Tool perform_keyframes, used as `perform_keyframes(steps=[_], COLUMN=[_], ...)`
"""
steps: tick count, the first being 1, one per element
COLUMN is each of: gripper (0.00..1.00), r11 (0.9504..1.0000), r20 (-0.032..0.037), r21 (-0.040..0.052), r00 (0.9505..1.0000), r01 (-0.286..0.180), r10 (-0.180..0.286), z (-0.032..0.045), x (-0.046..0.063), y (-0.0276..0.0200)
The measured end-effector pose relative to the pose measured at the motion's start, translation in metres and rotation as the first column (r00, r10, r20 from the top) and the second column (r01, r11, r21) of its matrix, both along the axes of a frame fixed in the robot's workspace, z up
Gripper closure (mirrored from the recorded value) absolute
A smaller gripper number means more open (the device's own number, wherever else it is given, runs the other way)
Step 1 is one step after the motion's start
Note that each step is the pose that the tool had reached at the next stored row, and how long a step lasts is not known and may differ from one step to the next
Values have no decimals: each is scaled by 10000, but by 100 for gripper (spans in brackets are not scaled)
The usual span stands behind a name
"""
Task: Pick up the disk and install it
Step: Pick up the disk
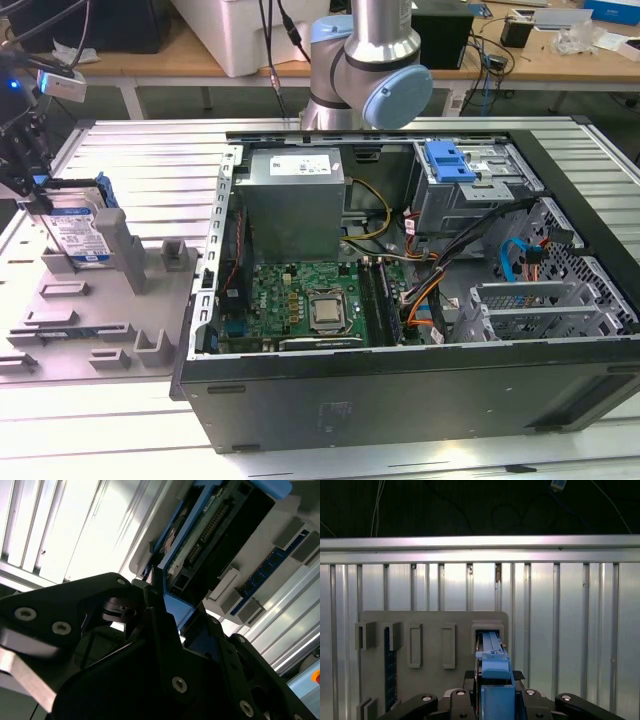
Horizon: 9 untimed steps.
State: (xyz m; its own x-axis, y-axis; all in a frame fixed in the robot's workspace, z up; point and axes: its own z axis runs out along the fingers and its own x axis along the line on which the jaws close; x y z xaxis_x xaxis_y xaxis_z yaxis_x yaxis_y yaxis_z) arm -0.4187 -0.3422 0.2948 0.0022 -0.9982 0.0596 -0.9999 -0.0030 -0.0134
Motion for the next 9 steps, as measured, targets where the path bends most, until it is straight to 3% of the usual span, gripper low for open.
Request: perform_keyframes(steps=[9], gripper=[64], r11=[10000], r20=[0], r21=[1], r00=[10000], r01=[0], r10=[0], z=[57], x=[0], y=[0])
